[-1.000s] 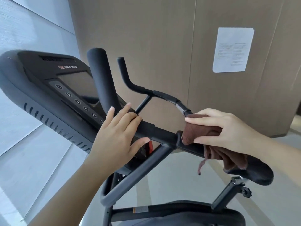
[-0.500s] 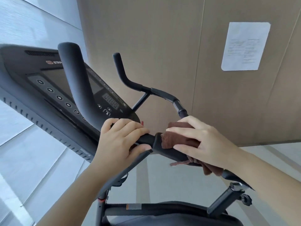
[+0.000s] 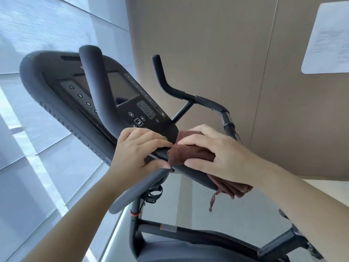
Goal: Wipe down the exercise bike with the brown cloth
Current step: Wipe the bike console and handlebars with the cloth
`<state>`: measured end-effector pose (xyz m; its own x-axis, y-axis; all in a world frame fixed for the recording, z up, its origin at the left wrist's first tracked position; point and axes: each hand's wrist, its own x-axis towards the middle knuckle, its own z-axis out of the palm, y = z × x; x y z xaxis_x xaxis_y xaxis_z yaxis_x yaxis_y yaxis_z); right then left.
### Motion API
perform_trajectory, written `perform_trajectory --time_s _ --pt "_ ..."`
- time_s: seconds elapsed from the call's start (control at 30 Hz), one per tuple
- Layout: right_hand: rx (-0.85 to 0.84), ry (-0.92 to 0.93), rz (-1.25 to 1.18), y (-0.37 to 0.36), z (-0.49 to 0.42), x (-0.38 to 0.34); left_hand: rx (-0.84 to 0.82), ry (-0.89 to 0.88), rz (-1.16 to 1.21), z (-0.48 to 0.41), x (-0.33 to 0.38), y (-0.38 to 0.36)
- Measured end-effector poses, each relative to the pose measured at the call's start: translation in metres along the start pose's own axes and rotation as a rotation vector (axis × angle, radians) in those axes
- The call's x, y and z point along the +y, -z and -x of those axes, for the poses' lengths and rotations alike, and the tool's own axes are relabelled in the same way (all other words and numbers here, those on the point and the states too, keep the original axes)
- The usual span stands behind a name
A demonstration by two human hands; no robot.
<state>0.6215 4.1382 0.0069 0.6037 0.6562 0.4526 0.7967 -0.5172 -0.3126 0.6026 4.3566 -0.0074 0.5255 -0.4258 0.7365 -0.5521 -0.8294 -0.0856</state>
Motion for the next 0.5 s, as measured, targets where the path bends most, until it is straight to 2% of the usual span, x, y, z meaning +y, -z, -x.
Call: perform_trajectory --time_s 0.07,0.2,0.33,0.5 --pt "-0.028 0.030 -0.015 0.005 0.015 0.009 -0.002 0.014 -0.004 0.000 0.002 0.000" --pt "0.048 0.050 0.005 0.010 0.043 0.025 0.005 0.044 0.010 0.001 0.003 -0.002" --pt "0.108 0.055 0.026 0.004 0.028 0.016 0.019 0.071 0.010 0.000 0.003 -0.002" --pt "0.102 0.033 0.020 0.001 0.026 0.004 0.007 0.063 0.000 0.001 0.006 -0.001"
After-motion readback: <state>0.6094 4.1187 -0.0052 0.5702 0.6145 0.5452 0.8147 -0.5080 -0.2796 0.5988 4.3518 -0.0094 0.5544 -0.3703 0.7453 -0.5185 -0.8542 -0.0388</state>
